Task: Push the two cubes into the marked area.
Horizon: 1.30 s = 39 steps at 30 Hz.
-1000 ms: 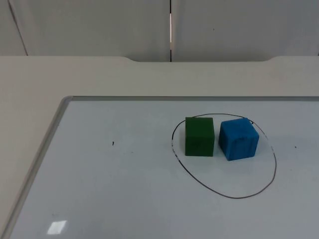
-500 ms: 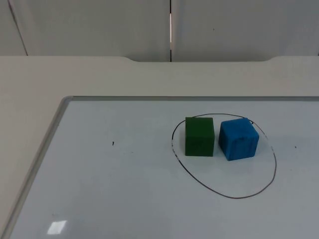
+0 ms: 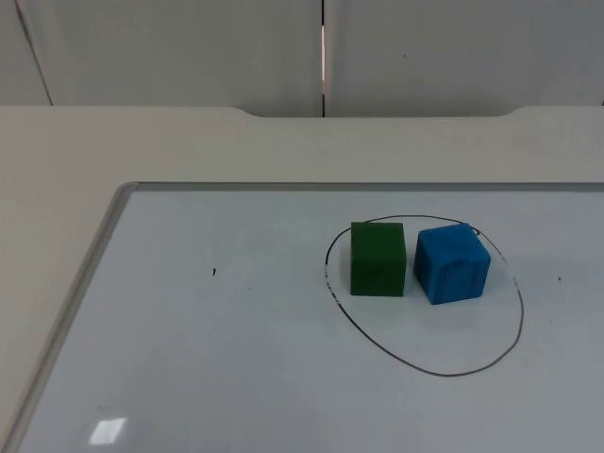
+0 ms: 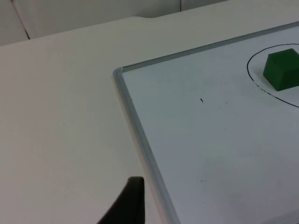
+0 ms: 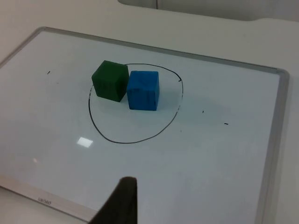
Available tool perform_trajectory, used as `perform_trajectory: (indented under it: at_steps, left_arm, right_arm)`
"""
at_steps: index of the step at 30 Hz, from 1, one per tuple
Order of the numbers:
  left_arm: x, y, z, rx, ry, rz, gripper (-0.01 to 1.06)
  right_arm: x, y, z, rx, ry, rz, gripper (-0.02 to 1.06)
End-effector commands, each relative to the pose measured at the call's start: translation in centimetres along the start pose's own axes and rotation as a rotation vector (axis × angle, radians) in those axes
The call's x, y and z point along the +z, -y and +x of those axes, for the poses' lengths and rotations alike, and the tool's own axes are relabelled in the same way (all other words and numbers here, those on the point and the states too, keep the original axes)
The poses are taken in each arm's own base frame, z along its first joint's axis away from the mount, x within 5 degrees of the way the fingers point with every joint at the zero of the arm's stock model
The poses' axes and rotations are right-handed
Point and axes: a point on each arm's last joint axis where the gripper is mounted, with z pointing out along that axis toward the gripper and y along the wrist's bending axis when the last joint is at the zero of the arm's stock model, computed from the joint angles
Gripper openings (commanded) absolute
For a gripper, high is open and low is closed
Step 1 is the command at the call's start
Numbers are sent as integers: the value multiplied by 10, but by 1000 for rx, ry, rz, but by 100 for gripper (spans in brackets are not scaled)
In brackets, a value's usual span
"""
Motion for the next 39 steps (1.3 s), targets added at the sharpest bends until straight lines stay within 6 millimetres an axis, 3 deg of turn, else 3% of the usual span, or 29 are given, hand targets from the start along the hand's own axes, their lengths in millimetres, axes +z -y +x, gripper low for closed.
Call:
perform_trajectory:
  at_steps: [1, 28, 39]
  left_arm:
    - [1, 0, 2, -6, -4, -2, 105]
    - [1, 0, 2, -7, -4, -4, 105]
    - [1, 1, 1, -92, -8, -164, 105]
  right_arm:
    - [0, 1, 0, -5, 6, 6, 105]
    - [0, 1, 0, -10, 6, 6, 105]
    - [0, 1, 0, -10, 6, 6, 105]
